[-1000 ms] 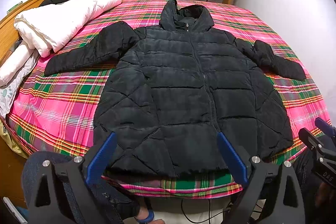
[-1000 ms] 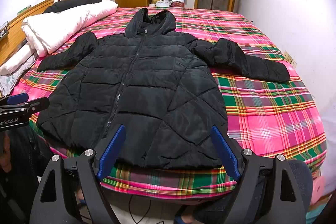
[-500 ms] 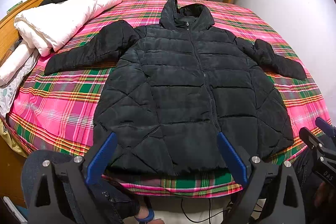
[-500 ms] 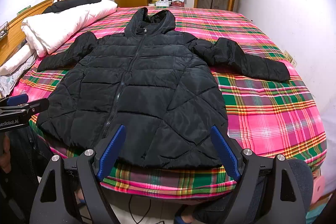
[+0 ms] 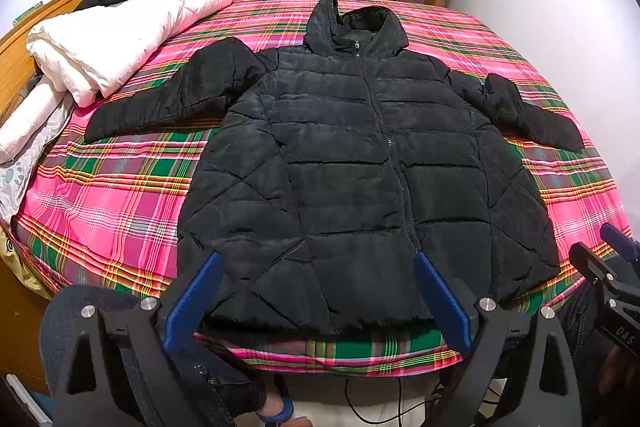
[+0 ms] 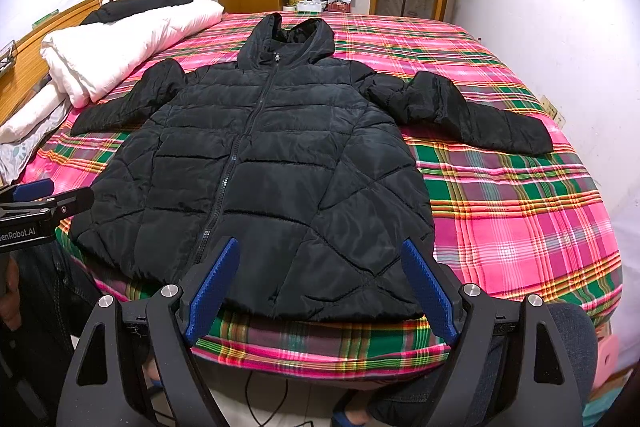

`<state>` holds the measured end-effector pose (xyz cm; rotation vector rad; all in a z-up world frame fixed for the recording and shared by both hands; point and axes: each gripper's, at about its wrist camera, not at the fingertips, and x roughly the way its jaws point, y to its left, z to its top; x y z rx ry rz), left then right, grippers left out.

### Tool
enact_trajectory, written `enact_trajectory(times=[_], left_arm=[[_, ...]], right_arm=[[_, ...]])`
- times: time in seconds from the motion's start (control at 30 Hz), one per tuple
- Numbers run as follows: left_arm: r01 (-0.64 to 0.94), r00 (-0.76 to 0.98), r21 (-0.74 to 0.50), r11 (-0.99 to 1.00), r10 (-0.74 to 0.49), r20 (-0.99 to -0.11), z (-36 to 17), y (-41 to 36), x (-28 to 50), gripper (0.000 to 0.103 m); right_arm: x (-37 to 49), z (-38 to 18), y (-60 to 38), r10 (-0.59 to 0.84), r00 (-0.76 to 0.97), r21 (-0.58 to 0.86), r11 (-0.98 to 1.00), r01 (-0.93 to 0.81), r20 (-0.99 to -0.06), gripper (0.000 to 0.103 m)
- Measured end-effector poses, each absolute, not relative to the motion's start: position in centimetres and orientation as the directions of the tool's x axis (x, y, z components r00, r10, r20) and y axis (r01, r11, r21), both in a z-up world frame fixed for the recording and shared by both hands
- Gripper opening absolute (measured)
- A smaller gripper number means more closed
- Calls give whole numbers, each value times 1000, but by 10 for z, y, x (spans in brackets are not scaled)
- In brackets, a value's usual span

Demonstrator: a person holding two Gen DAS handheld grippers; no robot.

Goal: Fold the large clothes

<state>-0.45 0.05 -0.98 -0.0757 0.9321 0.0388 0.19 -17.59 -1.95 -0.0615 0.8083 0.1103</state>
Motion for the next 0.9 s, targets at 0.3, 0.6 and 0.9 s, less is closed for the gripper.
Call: enact_trajectory(times=[0.3,0.6,0.9], left_arm=[[-66,593,-49,997,0,-806,-11,1,-5,97],[-61,580,-47,997,-3,-815,-18,1,1,97],[-67,584,-47,997,1,-812,-17,13,24,97]], right_arm=[[2,-21,-176,77,684,-12,992,-125,-725,83],[6,-26,-176,84,673,-8,991,-133,-735,83],[29,-25,-170,126,664,34,988,-149,-737,83]])
